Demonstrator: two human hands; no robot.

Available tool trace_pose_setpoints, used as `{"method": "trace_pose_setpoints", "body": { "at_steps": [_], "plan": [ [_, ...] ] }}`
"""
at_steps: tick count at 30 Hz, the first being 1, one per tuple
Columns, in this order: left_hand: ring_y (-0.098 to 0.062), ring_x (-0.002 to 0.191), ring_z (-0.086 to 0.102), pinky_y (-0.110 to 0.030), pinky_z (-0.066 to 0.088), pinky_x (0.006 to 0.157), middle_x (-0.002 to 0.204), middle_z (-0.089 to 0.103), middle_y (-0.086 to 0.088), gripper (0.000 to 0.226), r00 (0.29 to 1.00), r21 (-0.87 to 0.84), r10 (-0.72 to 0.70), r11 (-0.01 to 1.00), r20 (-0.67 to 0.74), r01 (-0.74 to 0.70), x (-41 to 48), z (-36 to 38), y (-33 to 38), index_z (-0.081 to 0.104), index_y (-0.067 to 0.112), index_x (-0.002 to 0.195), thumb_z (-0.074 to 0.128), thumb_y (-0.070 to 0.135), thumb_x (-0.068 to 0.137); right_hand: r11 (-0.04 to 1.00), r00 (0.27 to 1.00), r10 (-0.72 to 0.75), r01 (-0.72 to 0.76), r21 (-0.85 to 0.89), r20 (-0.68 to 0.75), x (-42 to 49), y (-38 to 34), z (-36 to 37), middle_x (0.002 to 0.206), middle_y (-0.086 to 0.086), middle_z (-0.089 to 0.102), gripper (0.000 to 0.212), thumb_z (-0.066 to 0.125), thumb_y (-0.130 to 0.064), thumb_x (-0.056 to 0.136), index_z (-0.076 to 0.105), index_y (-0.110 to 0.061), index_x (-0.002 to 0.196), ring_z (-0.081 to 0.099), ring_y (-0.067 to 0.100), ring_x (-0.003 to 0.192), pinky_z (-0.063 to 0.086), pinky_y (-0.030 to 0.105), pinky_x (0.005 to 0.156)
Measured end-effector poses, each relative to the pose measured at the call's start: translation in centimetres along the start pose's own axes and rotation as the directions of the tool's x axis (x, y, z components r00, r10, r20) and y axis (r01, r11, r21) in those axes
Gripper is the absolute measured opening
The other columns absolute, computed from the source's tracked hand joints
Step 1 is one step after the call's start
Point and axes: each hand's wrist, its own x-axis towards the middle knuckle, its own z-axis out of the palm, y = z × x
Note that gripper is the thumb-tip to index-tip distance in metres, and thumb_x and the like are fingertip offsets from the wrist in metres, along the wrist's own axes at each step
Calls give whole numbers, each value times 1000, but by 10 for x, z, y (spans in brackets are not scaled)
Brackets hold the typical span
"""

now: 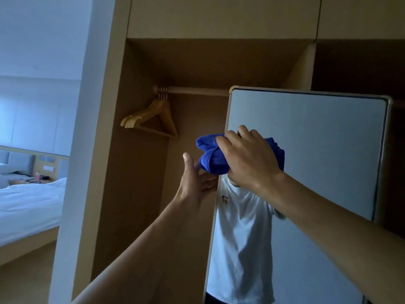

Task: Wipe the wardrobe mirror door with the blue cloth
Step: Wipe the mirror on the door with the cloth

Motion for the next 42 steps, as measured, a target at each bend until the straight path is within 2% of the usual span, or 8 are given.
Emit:
{"method": "trace_pose_setpoints", "body": {
  "at_steps": [5, 13, 18, 23, 26, 30, 36, 42],
  "plan": [
    [-27, 106, 72, -39, 55, 83, 106, 79, -8, 82, 998, 37, -58, 998, 16, 57, 0, 2, 12, 67, 26, 120, 9, 78, 96, 998, 998, -37, 40, -47, 60, 0, -1, -8, 113, 8, 62, 41, 59, -13, 79, 55, -12, 119, 52, 28, 104, 42, 39, 84],
    [-32, 116, 67, -48, 52, 101, 125, 71, -14, 85, 996, 25, -67, 998, 61, 65, 0, -3, 10, 60, 25, 138, 8, 78, 96, 990, 998, -47, 51, -133, 33, 17, -2, -16, 116, 7, 62, 37, 58, -15, 85, 54, -12, 122, 50, 28, 110, 40, 39, 86],
    [-27, 104, 74, -40, 62, 73, 115, 76, -12, 82, 991, -57, -119, 991, 65, 123, 5, -5, 13, 67, 19, 122, 16, 77, 97, 992, 991, -115, 118, -49, 69, -18, -17, -1, 121, 7, 61, 38, 47, -10, 88, 52, -11, 126, 48, 29, 114, 41, 40, 92],
    [-25, 91, 77, -35, 62, 68, 107, 78, -14, 88, 956, 45, -239, 971, 169, 235, 10, -17, 21, 79, 10, 106, 25, 79, 96, 992, 988, -126, 128, -17, 93, -41, -34, 4, 116, 10, 63, 45, 27, -11, 86, 54, -10, 122, 51, 32, 112, 44, 42, 93],
    [-22, 96, 73, -35, 60, 80, 113, 76, -10, 86, 948, 151, -246, 964, 202, 218, 12, -18, 24, 70, 10, 124, 20, 75, 98, 985, 976, -169, 171, 0, 136, -57, -43, 13, 116, 10, 63, 31, 46, -17, 92, 54, -11, 121, 51, 32, 114, 42, 45, 99],
    [-22, 103, 67, -38, 52, 100, 109, 75, -6, 85, 964, 303, -193, 944, 185, 130, 6, -13, 19, 72, 17, 116, 9, 72, 100, 973, 938, -231, 229, 36, 257, -80, -63, 27, 123, 11, 61, 34, 53, -23, 95, 52, -11, 127, 49, 35, 121, 40, 46, 104],
    [-21, 101, 66, -40, 53, 101, 110, 70, -5, 74, 979, 376, -145, 923, 143, 82, -11, -13, -1, 69, 23, 107, 9, 66, 103, 946, 881, -323, 292, 139, 346, -108, -85, 37, 126, 10, 59, 41, 62, -16, 88, 50, -10, 127, 48, 32, 120, 37, 45, 102],
    [-20, 103, 70, -37, 50, 101, 105, 77, -2, 80, 968, 507, -206, 855, 140, 109, -21, -27, -15, 78, 27, 101, 11, 71, 101, 961, 917, -278, 267, 78, 287, -97, -80, 26, 125, 7, 61, 38, 60, -22, 88, 54, -15, 126, 50, 29, 118, 39, 42, 102]
  ]
}}
